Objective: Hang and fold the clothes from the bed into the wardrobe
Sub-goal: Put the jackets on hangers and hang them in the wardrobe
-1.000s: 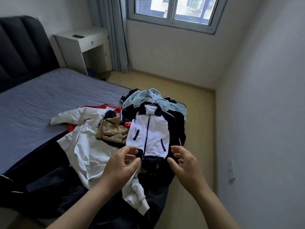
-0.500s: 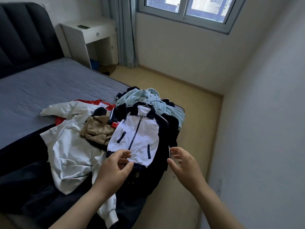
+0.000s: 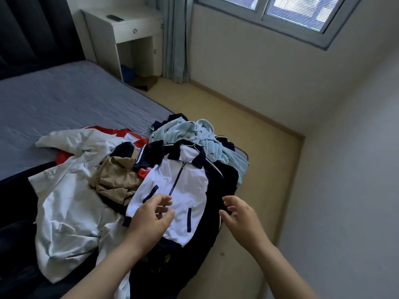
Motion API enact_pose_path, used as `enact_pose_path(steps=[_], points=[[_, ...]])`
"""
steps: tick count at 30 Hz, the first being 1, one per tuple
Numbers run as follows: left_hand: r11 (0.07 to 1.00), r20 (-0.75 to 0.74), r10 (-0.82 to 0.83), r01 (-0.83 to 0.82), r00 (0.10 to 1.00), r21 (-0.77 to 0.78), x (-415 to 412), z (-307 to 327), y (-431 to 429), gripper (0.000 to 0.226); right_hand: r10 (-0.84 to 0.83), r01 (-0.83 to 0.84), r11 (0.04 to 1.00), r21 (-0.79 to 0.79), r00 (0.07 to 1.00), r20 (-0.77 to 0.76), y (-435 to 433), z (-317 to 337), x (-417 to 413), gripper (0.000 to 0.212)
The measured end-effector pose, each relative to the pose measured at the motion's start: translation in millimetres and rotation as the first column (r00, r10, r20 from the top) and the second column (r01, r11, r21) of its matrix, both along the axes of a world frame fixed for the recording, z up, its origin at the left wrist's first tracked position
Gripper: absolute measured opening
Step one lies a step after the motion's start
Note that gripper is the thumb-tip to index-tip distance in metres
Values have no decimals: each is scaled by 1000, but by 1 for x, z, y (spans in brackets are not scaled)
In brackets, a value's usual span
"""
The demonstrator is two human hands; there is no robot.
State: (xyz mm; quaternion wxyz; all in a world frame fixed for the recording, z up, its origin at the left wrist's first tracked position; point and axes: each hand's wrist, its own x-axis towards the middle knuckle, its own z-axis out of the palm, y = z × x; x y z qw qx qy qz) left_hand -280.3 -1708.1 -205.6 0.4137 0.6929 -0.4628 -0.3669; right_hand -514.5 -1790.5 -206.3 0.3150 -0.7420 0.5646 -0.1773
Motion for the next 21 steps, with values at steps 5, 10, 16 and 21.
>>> enact_pose_path(steps=[5, 10, 16, 21], points=[[999, -8, 4, -3, 1000, 48, 5, -6, -53, 22, 18, -17, 999, 36, 999, -28, -62, -13, 4, 36], [995, 11, 36, -37, 999, 98, 6, -17, -100, 24, 50, -45, 995, 93, 997, -53, -128, -35, 3, 35], [977, 23, 138, -140, 990, 162, 5, -44, -186, 22, 106, -94, 984, 153, 992, -69, -243, -75, 13, 39], [941, 16, 265, -262, 964, 213, -14, -77, -245, 30, 183, -155, 960, 231, 977, -106, -328, -121, 16, 39]])
